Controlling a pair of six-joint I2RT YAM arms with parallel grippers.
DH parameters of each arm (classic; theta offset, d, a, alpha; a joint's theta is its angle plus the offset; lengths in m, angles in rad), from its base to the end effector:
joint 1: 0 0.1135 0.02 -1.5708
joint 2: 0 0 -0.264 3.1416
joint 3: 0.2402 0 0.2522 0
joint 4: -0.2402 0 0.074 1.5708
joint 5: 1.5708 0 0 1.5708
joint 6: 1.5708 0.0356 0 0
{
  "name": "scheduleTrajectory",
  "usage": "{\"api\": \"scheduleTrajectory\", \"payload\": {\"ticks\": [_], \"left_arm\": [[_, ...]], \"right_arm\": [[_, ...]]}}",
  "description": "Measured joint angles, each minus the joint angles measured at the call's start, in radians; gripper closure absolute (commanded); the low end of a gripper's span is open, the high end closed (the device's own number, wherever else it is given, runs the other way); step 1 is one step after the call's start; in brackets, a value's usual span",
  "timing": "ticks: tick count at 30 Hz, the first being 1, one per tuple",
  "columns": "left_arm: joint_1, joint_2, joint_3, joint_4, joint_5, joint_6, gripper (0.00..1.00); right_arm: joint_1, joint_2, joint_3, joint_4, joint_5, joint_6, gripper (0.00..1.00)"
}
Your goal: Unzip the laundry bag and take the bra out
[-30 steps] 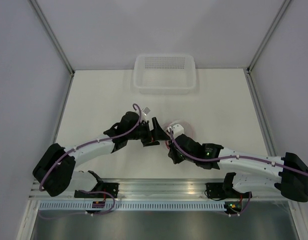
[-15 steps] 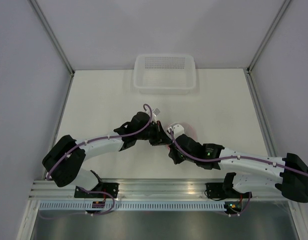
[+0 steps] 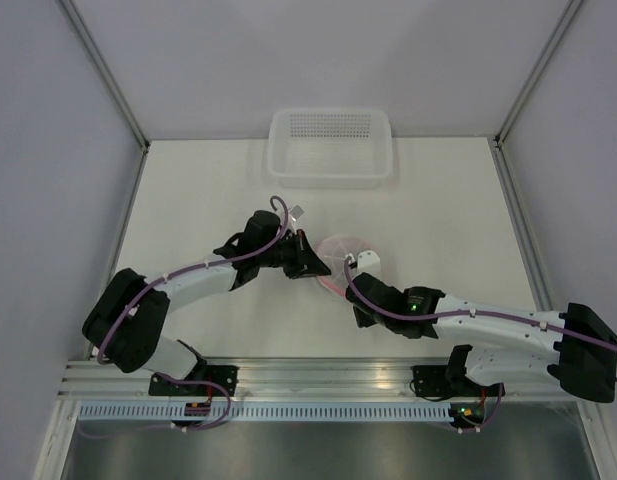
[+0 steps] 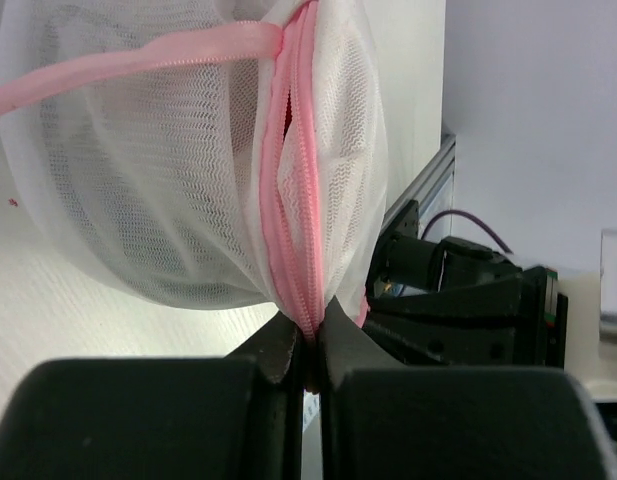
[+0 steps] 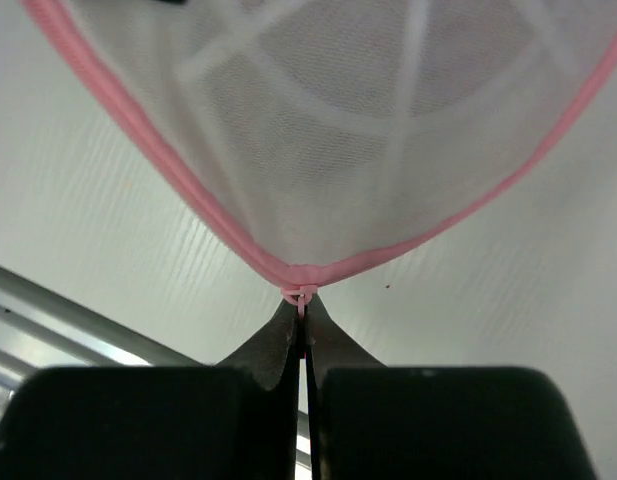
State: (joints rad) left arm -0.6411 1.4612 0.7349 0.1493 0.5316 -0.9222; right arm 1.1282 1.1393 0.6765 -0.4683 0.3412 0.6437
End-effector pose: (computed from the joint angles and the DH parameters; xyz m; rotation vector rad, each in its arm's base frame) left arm 0.2311 -0.1950 0.2010 0.0147 2.4444 -1.3911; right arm 0.1049 0.1935 0.2113 -0.4534 2.4197 0.3627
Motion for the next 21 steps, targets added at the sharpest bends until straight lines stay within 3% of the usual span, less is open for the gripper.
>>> {"api": "scheduleTrajectory", "payload": {"ticks": [5,14,16,17,18,21], "left_arm": [[0.029,0.013,0.013,-0.027,0.107,0.075,0.98],[0.06,0.15,0.167,-0.109,0.265,0.241,0.96],[0.076,0.187,0.222,-0.117,0.284,0.262,0.84],[0.084,0.208,0.254,-0.119,0.29,0.269,0.57],[0.093,0.23,0.286,-0.118,0.291,0.277,0.44],[0.116,0.271,0.357,-0.115,0.284,0.272,0.26]], "right_arm": [[-0.024,0.047,0.001,-0.041,0.076,0.037,1.0],[-0.071,0.122,0.01,-0.06,0.132,0.028,1.0],[-0.071,0.101,0.01,-0.052,0.13,0.016,0.99],[-0.071,0.085,0.01,-0.045,0.129,0.01,1.0],[-0.072,0.068,0.011,-0.039,0.125,0.005,1.0],[-0.072,0.019,0.012,-0.014,0.098,-0.014,1.0]]}}
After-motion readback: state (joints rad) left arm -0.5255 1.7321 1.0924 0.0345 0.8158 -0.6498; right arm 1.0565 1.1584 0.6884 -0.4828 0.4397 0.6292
